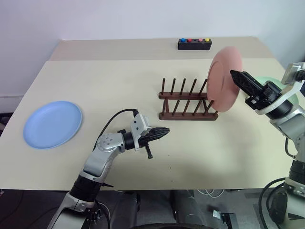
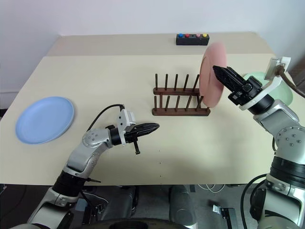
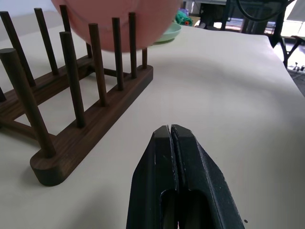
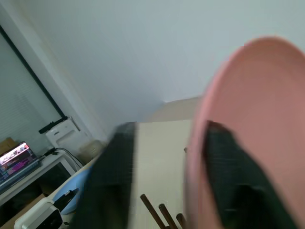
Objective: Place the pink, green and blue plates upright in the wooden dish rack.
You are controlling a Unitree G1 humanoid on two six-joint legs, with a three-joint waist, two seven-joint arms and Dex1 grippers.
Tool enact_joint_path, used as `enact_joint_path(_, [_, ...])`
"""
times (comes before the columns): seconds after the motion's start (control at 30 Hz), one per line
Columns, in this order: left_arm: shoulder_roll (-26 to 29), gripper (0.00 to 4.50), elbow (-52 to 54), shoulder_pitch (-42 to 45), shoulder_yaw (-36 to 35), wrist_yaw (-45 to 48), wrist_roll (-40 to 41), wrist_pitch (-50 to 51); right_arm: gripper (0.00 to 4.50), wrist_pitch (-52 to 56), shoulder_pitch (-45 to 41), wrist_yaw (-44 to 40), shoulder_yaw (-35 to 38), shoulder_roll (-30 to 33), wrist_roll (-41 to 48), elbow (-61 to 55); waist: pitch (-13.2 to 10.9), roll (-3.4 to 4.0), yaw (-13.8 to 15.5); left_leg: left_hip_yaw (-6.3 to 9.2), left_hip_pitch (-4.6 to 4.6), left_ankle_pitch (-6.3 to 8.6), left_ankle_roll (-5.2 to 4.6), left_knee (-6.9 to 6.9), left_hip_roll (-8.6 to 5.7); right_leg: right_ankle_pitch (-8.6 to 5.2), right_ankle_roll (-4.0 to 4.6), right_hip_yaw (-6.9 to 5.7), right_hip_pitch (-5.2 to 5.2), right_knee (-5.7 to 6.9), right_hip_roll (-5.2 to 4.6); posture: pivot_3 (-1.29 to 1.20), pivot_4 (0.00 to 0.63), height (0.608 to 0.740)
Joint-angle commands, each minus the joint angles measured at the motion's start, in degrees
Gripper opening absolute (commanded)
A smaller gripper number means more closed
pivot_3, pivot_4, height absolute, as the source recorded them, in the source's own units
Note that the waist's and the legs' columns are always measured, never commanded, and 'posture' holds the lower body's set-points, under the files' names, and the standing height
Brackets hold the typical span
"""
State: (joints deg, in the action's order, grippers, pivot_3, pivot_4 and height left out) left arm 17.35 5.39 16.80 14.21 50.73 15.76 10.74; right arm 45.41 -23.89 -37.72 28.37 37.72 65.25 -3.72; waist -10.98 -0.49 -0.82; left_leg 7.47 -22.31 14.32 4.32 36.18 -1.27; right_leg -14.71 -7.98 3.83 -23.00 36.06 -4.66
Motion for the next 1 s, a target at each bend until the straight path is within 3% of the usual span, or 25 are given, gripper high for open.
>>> enact_joint_path(0.03, [0.0, 0.00, 2.2, 0.7, -0.7, 0.2, 0.9, -0.7, 3.87, -2.4, -0.7, 0.6, 1.1, 0.2, -2.0, 0.2, 0.0, 0.00, 0.0, 0.00, 0.00, 0.00, 0.00, 0.00, 0.00, 0.00, 0.00, 0.00, 0.00, 0.00, 0.00, 0.00, 0.150, 0.740])
enact_joint_path(0.33, [-0.1, 0.00, 2.5, 0.5, -0.6, 0.2, 1.1, -0.7, 3.87, -6.7, -0.7, 1.8, 2.6, 2.1, -7.6, -0.1, 0.0, 0.01, 0.0, 0.00, 0.00, 0.00, 0.00, -0.01, 0.00, 0.00, 0.00, 0.00, -0.01, 0.00, 0.00, 0.00, 0.150, 0.740])
enact_joint_path(0.63, [0.2, 0.00, 3.4, -0.4, -0.9, -0.2, 1.2, -0.4, 3.87, -10.9, 3.7, 4.5, 12.5, 7.6, -11.9, 1.8, 0.0, 0.01, 0.1, -0.01, -0.02, 0.00, 0.00, -0.01, -0.01, 0.00, 0.00, 0.00, 0.00, -0.03, -0.01, 0.00, 0.150, 0.740])
enact_joint_path(0.7, [0.3, 0.00, 3.3, -0.4, -1.0, -0.1, 1.2, -0.4, 3.87, -12.7, 6.8, 3.8, 12.7, 9.6, -16.3, 2.4, 0.0, 0.05, -0.1, -0.02, 0.00, 0.00, 0.00, -0.01, 0.00, 0.00, 0.00, 0.01, 0.00, -0.02, 0.00, 0.00, 0.150, 0.740])
enact_joint_path(0.83, [0.3, 0.00, 2.6, 0.4, -1.0, 0.3, 1.3, -0.2, 3.87, -24.5, 14.6, 1.7, 1.8, 14.8, -35.6, 5.8, 0.0, 0.06, -0.1, -0.08, 0.00, 0.00, 0.00, 0.01, -0.01, -0.01, -0.01, 0.04, 0.00, -0.03, 0.00, 0.00, 0.150, 0.740])
enact_joint_path(1.0, [-0.3, 0.00, 1.8, 1.6, -0.9, 0.4, 1.3, -0.3, 3.87, -35.6, 12.2, 3.4, -8.6, 16.0, -50.3, 15.2, 0.1, 0.15, -0.4, -0.23, 0.09, 0.00, 0.00, 0.01, 0.00, 0.00, -0.01, 0.15, 0.00, 0.00, 0.00, 0.00, 0.150, 0.740])
